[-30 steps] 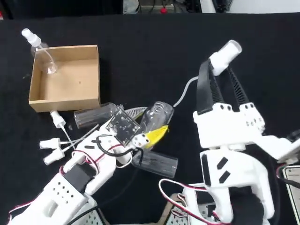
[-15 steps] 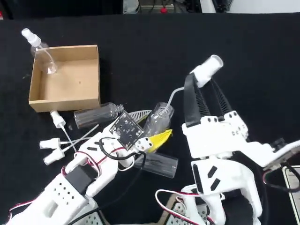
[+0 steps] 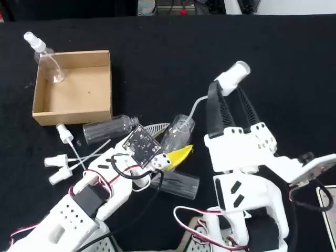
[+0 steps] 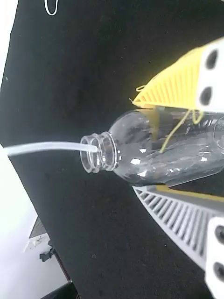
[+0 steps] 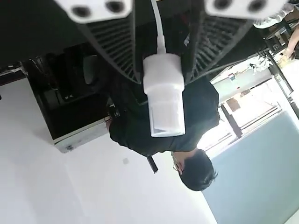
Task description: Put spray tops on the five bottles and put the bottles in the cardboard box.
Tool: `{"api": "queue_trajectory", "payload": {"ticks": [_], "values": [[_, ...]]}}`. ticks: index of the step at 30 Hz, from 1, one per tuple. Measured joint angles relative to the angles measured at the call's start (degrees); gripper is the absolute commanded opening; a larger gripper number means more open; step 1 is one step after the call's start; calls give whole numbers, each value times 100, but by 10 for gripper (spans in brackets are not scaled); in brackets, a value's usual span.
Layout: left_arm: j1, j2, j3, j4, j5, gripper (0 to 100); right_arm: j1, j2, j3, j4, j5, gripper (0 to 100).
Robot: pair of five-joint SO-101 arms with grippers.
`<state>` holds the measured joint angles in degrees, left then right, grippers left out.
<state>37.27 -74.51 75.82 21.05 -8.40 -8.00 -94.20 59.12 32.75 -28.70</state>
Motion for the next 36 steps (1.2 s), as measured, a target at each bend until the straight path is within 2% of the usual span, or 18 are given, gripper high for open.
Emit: {"api": "queue_trajectory", "payload": {"ticks": [30, 36], "values": [[0, 0, 0, 0, 0, 170, 97, -9, 105, -220, 0, 15], [0, 0, 0, 0, 0, 170, -422, 9, 448, -352, 44, 15]]}}
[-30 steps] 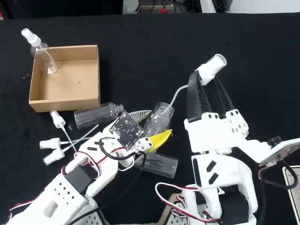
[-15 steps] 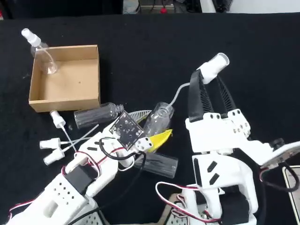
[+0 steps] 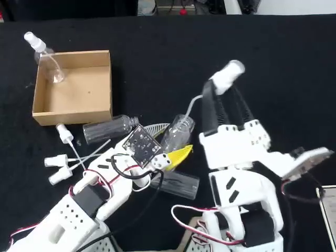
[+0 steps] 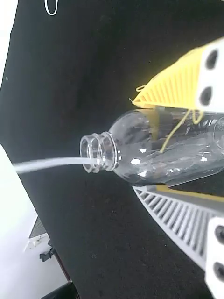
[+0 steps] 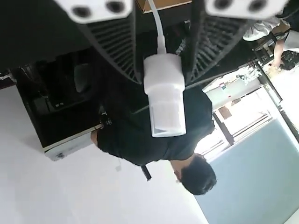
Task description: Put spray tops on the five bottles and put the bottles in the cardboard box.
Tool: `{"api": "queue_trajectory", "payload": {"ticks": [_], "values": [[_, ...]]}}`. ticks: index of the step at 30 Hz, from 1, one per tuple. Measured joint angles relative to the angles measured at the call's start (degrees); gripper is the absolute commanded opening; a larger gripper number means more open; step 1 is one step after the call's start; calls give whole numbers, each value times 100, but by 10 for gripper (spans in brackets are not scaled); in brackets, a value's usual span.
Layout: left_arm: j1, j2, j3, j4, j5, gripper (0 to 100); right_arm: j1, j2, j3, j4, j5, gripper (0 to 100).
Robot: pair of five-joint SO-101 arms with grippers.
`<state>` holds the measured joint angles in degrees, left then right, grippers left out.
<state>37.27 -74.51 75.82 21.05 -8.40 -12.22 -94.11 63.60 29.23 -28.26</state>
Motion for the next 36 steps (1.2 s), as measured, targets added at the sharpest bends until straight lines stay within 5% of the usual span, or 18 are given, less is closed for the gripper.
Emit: {"api": "queue_trajectory", "payload": {"ticks": [10, 18, 25, 36], "values": [[0, 0, 0, 0, 0, 170, -325, 44, -105, 1081, 1160, 18], [26, 0, 0, 0, 0, 170, -352, -35, -325, 1864, 1319, 20], [26, 0, 0, 0, 0, 170, -387, -44, -325, 2145, 1600, 181], [0, 0, 0, 0, 0, 170, -932, -44, -747, 2664, 2242, 177]]}}
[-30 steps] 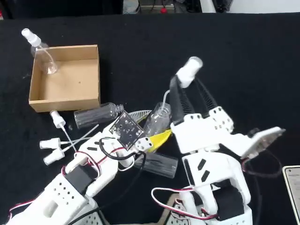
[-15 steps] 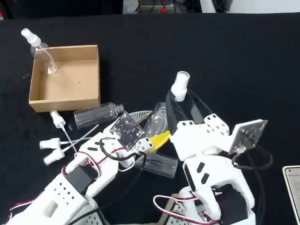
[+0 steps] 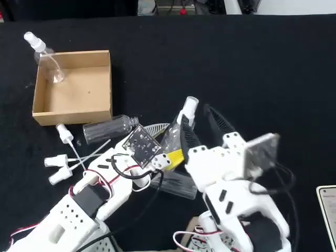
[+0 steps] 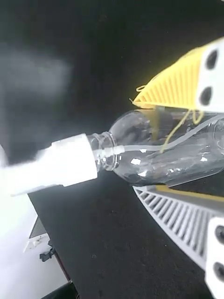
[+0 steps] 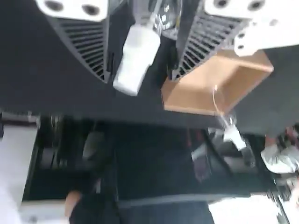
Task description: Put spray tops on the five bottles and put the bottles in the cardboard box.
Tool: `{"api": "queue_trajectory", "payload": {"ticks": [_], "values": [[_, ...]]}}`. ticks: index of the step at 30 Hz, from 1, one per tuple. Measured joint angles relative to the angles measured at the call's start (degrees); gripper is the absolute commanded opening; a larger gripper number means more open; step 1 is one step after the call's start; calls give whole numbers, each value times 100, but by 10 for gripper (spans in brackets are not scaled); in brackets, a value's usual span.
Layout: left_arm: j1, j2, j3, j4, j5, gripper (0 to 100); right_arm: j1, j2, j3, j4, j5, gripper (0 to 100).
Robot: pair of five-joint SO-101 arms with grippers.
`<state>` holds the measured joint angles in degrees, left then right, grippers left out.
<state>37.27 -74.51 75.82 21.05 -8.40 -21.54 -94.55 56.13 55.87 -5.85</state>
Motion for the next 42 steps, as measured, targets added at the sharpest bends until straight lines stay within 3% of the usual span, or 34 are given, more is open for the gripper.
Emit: {"api": "queue_trajectory", "payload": {"ticks": [3, 7, 12, 17, 21, 31, 42], "values": [[0, 0, 0, 0, 0, 170, 9, 0, -466, 0, 220, 155], [0, 0, 0, 0, 0, 170, 193, -9, -721, 0, 457, 7], [0, 0, 0, 0, 0, 170, 563, 97, -519, -738, 475, 12], [0, 0, 0, 0, 0, 170, 730, 1178, -237, -1846, 475, 11], [0, 0, 0, 0, 0, 170, 730, 1925, -237, -2040, 475, 11], [9, 0, 18, 0, 0, 170, 730, 2136, -422, -791, 527, 11], [26, 0, 70, 9, 9, 170, 0, 1714, -651, -105, 527, 11]]}}
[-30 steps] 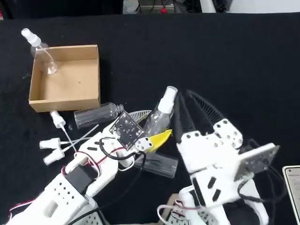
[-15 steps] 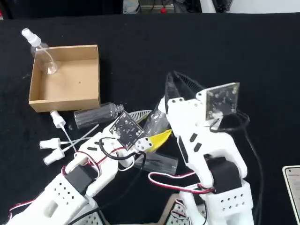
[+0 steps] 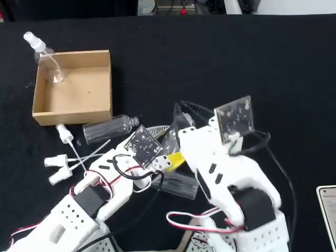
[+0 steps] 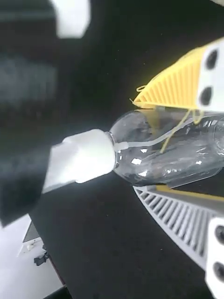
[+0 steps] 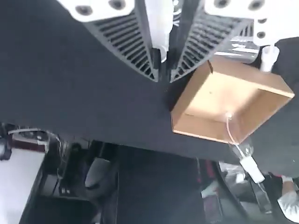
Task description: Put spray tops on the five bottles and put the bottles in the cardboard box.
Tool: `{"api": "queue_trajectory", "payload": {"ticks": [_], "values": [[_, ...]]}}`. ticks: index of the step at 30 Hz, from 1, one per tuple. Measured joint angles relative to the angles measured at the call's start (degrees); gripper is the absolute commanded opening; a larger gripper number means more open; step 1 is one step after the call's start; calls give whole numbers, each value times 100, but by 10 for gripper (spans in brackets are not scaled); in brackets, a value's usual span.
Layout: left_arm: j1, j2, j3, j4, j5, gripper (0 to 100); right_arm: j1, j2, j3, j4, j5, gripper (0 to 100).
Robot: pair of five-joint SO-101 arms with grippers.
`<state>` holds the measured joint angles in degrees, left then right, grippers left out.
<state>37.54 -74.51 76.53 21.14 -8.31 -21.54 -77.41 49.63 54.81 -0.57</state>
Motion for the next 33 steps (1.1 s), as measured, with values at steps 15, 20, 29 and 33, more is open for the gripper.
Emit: {"api": "queue_trajectory", "payload": {"ticks": [15, 20, 29, 33], "values": [[-360, 0, -9, -18, -9, 170, 571, -2514, 466, 105, 0, 15], [-1257, 0, -9, -369, -9, 170, 695, -2514, 1433, -387, 0, 15], [-3525, 0, -9, -2084, -9, 170, 712, -2031, 2875, -1442, 0, 14], [-4149, 0, -9, -2637, -9, 170, 457, -1943, 3156, -1530, 0, 12]]}}
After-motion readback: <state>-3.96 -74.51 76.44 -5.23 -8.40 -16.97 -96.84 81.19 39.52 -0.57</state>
